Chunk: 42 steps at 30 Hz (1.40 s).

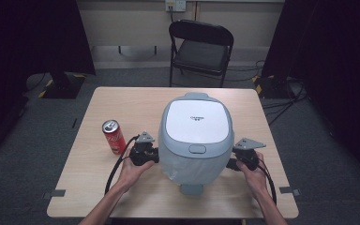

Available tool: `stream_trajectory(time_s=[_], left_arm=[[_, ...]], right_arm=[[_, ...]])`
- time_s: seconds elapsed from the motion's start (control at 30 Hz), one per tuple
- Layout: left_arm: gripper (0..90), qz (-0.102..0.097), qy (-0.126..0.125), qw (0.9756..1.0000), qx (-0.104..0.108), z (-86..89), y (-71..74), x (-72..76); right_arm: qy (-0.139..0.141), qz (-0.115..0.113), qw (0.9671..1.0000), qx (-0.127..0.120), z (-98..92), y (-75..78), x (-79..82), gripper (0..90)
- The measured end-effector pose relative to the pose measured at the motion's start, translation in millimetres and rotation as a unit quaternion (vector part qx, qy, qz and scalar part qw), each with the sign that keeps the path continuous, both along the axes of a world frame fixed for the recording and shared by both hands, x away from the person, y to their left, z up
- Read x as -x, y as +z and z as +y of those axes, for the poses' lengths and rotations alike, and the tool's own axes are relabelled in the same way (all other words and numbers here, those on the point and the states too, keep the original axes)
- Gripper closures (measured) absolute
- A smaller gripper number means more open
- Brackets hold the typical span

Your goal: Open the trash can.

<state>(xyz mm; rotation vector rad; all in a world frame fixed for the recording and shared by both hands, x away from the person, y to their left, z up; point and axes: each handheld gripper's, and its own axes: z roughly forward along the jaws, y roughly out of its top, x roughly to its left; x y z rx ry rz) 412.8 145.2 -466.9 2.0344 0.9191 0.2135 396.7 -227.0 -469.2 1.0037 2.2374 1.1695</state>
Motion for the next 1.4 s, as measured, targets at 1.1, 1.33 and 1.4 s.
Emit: stream_trajectory(time_s=[1.1, 1.33, 1.4], left_arm=[[39.4, -0.047, 0.006, 0.9952, 0.086, 66.2, 64.0, 27.1], [40.6, -0.077, -0.002, 0.9904, 0.115, 74.2, 97.8, 35.6], [41.1, -0.089, -0.006, 0.9885, 0.122, 74.1, 105.6, 38.8]], right_arm=[[-0.117, 0.070, 0.9901, 0.034, -29.3, -31.1, 21.3, 12.2], [-0.117, 0.069, 0.9902, 0.034, -29.3, -31.1, 21.2, 12.2], [-0.117, 0.070, 0.9901, 0.034, -29.3, -31.1, 21.2, 12.1]])
